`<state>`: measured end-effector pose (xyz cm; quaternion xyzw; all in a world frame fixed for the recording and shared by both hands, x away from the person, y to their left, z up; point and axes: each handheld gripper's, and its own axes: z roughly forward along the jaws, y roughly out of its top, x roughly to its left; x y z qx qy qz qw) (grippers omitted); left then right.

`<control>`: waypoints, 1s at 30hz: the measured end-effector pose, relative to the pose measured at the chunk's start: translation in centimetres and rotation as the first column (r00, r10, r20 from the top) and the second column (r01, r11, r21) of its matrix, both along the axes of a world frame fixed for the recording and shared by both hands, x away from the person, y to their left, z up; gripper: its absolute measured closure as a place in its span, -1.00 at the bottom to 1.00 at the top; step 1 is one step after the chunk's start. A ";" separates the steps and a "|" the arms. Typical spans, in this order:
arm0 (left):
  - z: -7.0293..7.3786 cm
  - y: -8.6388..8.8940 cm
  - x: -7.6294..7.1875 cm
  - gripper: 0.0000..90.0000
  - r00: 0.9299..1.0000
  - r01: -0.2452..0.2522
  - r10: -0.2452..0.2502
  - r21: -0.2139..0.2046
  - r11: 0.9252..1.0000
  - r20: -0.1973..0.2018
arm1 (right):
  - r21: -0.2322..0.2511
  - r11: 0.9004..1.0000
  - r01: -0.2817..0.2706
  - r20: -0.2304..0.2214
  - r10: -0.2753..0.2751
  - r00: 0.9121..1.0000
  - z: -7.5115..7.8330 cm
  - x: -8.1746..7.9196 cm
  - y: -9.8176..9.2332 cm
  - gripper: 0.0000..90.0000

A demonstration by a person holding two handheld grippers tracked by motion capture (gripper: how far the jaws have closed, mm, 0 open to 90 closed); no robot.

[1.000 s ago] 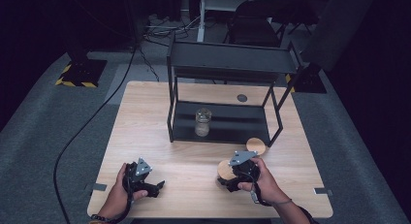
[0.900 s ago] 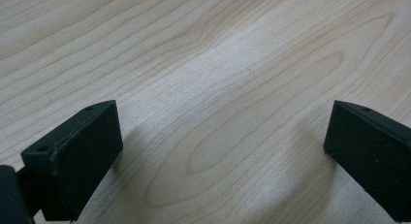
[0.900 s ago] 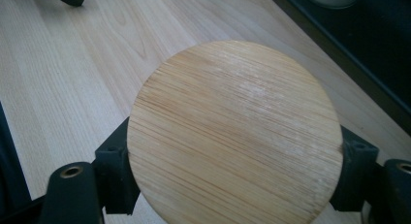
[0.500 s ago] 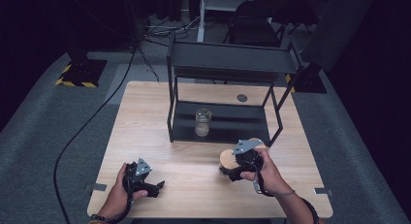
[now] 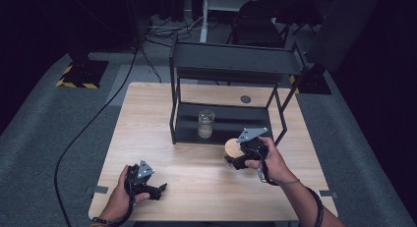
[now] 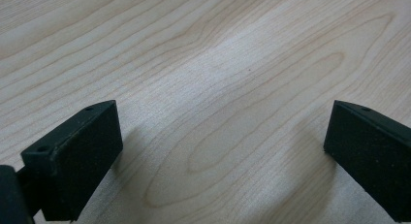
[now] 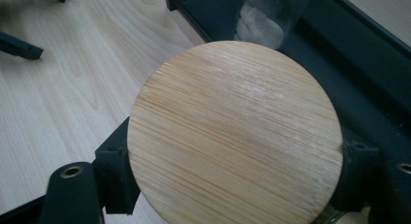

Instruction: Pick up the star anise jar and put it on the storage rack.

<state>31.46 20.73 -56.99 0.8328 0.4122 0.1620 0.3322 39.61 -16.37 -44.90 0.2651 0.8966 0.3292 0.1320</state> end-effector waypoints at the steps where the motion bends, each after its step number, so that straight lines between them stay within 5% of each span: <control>1: 0.0 0.0 0.0 -1.00 1.000 0.000 0.000 0.000 1.000 0.000 | 0.004 1.000 0.013 0.000 -0.013 1.000 0.1 0.3 0.0 -0.46; 30: 0.0 0.0 0.0 -1.00 1.000 0.001 -0.001 -0.001 1.000 0.000 | 0.000 0.989 0.151 0.014 -0.151 0.988 0.2 6.4 -0.1 -0.46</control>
